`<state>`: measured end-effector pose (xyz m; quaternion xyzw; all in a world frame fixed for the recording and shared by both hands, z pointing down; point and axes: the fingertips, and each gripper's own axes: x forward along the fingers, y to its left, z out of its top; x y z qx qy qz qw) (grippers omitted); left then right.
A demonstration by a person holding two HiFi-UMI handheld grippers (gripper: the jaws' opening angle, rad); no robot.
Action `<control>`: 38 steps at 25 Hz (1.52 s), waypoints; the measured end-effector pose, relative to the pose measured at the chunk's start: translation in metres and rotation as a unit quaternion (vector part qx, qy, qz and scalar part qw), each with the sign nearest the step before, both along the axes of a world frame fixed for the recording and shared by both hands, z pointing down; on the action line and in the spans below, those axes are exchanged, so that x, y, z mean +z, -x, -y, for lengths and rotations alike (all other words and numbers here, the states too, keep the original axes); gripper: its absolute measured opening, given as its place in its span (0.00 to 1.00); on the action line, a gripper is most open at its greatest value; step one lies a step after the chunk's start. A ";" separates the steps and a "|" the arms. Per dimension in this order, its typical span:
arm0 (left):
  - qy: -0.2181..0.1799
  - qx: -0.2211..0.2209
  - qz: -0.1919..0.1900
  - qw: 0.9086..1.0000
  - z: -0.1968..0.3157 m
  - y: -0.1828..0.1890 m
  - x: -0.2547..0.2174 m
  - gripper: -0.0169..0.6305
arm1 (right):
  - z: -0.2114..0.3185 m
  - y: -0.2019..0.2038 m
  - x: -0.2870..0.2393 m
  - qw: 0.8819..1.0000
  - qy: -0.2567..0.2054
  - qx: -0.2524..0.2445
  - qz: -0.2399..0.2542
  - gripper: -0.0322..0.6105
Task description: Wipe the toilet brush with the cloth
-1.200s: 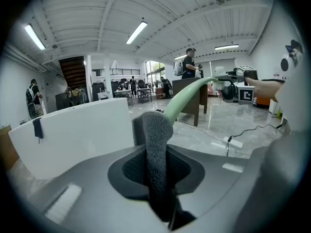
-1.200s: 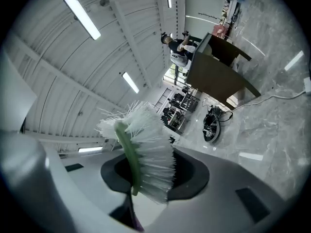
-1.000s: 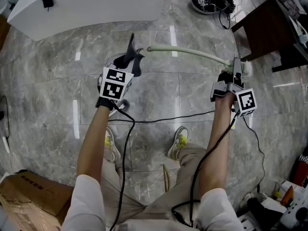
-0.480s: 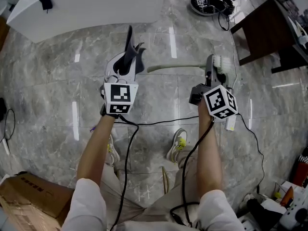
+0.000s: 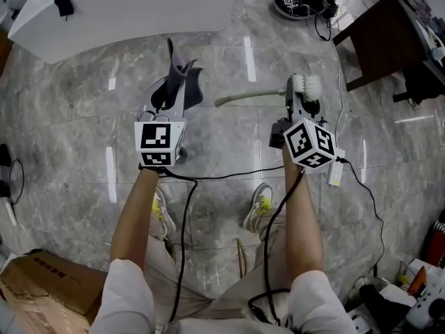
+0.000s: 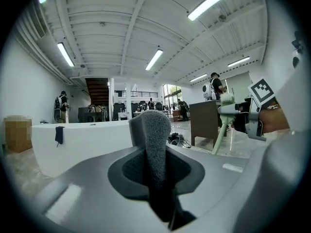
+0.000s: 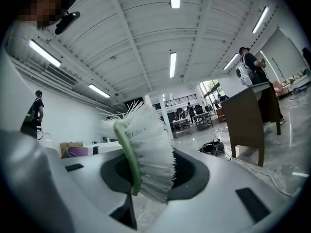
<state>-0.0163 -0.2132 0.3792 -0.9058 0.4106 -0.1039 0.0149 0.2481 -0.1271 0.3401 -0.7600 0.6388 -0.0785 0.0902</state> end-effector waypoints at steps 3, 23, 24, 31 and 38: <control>0.009 -0.012 -0.009 1.000 0.005 0.007 0.000 0.12 | -0.006 -0.017 -0.002 1.000 -0.007 0.023 0.015 0.27; 0.028 -0.027 0.005 0.999 0.016 0.014 0.007 0.12 | -0.017 -0.042 -0.004 0.997 -0.022 0.058 0.054 0.27; 0.030 -0.029 0.001 0.999 0.017 0.015 0.007 0.12 | -0.017 -0.042 -0.004 0.997 -0.023 0.058 0.053 0.27; 0.032 -0.018 -0.004 0.999 0.013 0.010 0.008 0.12 | -0.018 -0.043 -0.003 0.997 -0.021 0.058 0.052 0.27; 0.026 -0.006 -0.007 1.000 0.010 0.003 0.004 0.12 | -0.012 -0.028 -0.008 0.999 -0.012 0.041 0.014 0.27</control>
